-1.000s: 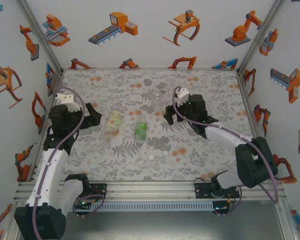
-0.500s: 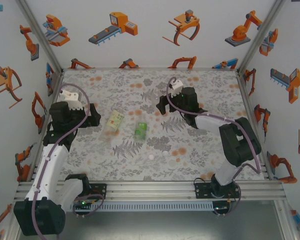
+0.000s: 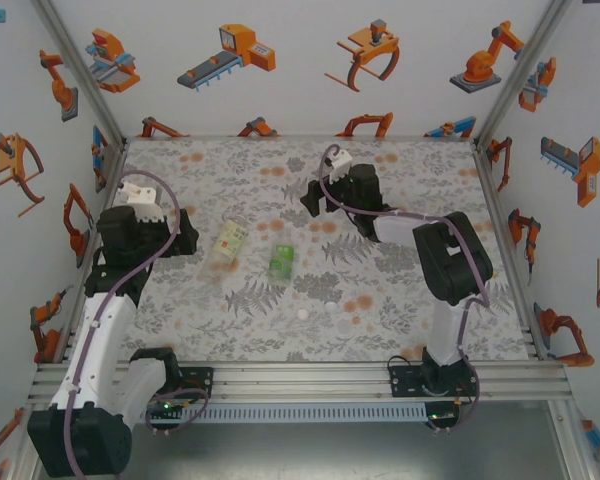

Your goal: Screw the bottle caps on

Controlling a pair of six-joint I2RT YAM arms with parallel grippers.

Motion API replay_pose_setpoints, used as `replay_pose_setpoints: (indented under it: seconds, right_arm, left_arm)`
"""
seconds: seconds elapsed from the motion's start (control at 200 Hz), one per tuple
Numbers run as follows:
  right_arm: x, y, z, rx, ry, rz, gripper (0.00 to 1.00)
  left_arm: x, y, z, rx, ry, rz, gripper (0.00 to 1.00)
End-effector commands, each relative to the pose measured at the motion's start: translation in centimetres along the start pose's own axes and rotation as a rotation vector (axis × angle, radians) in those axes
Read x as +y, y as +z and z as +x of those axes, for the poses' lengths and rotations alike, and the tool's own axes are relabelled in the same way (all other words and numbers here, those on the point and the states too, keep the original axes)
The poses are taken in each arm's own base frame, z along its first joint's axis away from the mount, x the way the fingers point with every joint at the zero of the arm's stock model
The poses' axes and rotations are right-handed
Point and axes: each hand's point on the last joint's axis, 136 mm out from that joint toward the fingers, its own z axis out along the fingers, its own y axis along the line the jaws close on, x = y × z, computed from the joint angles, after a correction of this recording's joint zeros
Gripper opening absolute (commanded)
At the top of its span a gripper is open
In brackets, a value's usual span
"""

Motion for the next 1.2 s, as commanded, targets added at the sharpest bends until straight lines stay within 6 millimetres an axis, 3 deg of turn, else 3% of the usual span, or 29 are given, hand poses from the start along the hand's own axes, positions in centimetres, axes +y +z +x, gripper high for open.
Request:
replay_pose_setpoints:
  seconds: [0.0,0.451,0.736,0.851,0.961,1.192]
  right_arm:
    - [0.7,0.8,-1.1,-0.044,-0.051,-0.04,0.76]
    - [0.9,0.5,-1.4,-0.063,-0.073,-0.037,0.53]
    - [3.0,-4.3,-3.8,-0.029,-0.057,-0.023,0.41]
    - [4.6,-7.0,-4.5,-0.01,-0.041,-0.046,0.39]
    - [5.7,-9.5,-5.5,0.0,0.037,-0.055,0.36]
    - [9.0,-14.6,-8.6,-0.015,0.164,-0.111,0.28]
  left_arm:
    - [-0.2,0.3,0.4,0.012,-0.002,0.023,0.97]
    - [-0.6,1.3,0.7,0.059,-0.06,0.052,0.97]
    - [-1.3,2.5,0.5,0.168,-0.178,0.086,0.97]
    - [-3.6,2.9,-0.2,0.17,-0.187,0.187,0.97]
    - [-7.2,2.7,-1.4,0.133,-0.132,0.293,0.97]
    - [-13.6,0.6,-5.1,0.0,-0.148,0.566,0.98]
